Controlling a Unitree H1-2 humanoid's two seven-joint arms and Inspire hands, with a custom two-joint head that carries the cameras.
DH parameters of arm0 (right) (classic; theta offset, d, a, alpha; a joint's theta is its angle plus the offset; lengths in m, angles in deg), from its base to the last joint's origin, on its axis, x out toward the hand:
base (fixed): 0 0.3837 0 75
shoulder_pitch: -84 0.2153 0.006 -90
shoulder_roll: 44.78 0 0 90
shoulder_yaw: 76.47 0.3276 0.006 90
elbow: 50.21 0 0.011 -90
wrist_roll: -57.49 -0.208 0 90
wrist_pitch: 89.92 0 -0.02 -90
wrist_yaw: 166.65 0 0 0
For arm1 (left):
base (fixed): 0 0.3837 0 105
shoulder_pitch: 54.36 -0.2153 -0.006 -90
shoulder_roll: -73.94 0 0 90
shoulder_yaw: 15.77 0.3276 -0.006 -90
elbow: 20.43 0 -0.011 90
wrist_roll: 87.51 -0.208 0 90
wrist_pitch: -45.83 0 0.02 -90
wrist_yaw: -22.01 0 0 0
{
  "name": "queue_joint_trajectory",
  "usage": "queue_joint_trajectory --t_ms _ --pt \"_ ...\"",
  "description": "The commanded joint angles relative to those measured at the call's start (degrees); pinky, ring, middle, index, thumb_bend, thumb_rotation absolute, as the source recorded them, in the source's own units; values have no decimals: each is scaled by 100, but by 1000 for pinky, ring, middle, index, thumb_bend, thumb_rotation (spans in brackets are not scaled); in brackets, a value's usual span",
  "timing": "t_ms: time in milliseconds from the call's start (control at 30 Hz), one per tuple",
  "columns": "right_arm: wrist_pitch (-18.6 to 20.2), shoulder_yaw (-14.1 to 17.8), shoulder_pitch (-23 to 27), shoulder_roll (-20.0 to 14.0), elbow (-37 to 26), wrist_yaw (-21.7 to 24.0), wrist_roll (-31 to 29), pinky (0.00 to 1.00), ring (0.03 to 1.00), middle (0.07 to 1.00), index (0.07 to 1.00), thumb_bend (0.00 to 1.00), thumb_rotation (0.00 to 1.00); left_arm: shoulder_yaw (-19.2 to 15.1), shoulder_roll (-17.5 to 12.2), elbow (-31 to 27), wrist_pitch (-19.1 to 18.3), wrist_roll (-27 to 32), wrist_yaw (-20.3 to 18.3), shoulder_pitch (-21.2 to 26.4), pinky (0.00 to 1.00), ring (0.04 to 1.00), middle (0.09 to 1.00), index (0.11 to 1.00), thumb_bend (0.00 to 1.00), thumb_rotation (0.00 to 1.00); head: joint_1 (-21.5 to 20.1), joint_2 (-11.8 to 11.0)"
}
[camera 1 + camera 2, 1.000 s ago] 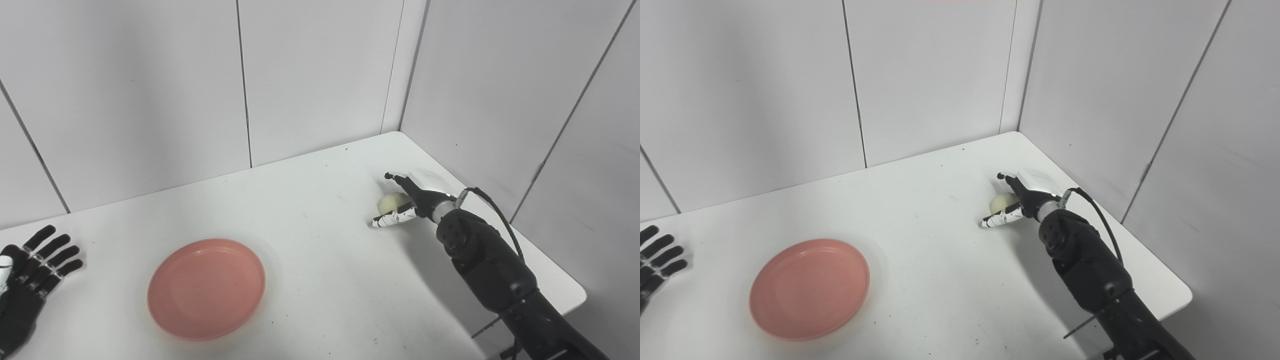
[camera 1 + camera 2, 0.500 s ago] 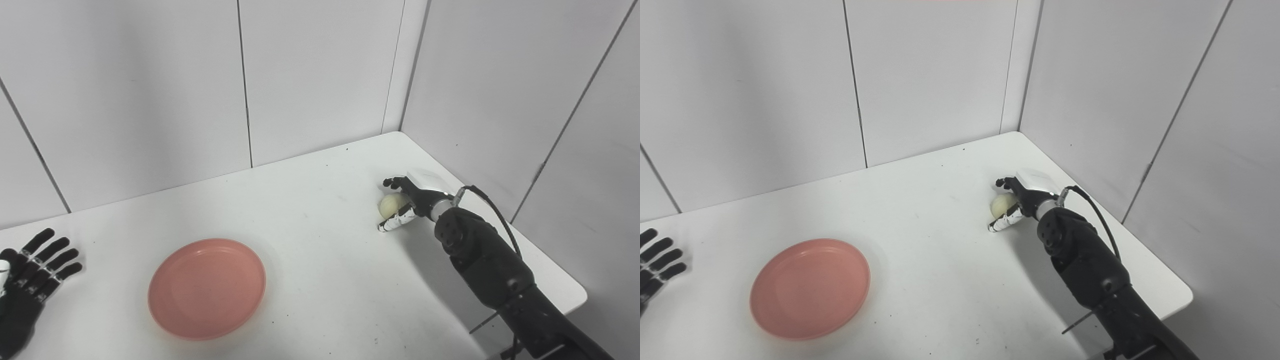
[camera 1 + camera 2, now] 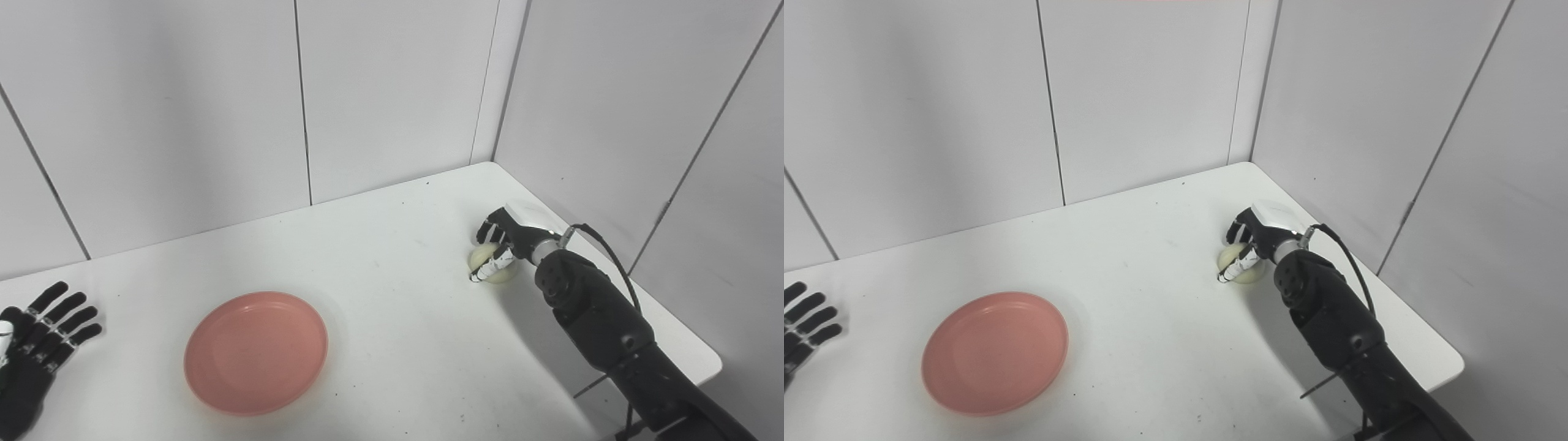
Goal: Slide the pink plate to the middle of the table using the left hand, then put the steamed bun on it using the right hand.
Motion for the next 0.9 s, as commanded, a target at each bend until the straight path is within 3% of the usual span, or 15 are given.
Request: queue_joint_trajectory --t_ms 0,233,467,767,867 --pt "-201 47 125 -253 78 -198 -5 369 449 438 537 519 0 119 165 434 -593 -250 151 -890 726 773 805 809 537 786 31 10" --pt "-168 95 77 -281 -47 -214 -181 386 458 450 539 518 0 183 206 244 -613 -276 205 -962 739 778 806 809 534 798 125 11" --pt "-390 170 23 -331 -310 -315 -353 359 434 450 539 517 0 238 293 -76 -721 -302 327 -1076 751 788 814 816 529 805 354 23" --pt "-364 32 75 -337 -1243 -107 -307 351 430 431 539 516 0 392 474 -683 -855 -386 544 -1284 770 812 838 840 533 841 786 34" --pt "-583 -53 160 -279 -1402 -72 -373 343 419 437 546 514 0 477 574 -957 -919 -457 708 -1375 784 824 848 849 533 856 1057 38"
